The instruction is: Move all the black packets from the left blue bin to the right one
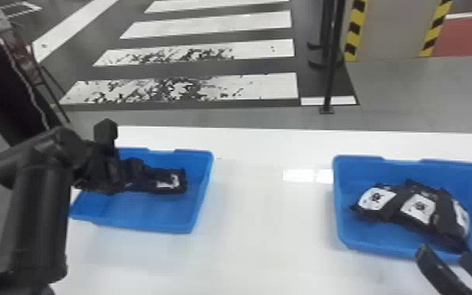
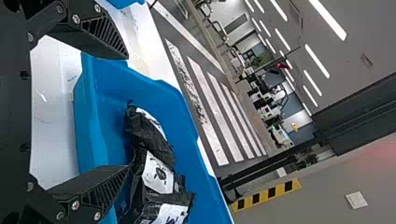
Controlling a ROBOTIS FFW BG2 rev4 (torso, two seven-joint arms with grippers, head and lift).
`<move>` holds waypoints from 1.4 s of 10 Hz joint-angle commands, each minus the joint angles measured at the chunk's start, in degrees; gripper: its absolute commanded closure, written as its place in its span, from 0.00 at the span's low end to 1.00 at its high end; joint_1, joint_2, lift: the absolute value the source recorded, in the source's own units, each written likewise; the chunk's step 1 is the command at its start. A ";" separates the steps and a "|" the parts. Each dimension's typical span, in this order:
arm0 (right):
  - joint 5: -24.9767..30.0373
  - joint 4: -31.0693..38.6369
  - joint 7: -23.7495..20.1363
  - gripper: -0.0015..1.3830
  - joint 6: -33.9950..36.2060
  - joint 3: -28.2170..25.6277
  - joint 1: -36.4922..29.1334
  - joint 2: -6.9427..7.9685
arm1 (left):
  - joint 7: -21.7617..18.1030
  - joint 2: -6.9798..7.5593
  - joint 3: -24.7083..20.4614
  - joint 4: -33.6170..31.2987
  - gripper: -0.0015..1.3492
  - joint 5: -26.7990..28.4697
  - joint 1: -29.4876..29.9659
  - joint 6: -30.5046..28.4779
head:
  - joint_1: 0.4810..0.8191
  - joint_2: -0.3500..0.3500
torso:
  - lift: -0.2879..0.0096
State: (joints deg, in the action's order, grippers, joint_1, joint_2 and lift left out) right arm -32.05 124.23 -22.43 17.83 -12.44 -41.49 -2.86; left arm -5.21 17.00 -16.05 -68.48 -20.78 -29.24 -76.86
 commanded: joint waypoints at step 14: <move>-0.85 4.23 -5.34 0.15 3.69 4.90 4.79 -1.72 | -19.04 -5.84 0.97 -41.70 0.89 -16.24 30.50 19.07 | 0.63 0.65 | 0.46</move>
State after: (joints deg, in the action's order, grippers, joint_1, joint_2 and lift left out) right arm -32.95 128.42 -27.66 20.94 -8.51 -37.85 -4.14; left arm -24.19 11.30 -16.89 -110.17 -36.15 1.12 -58.47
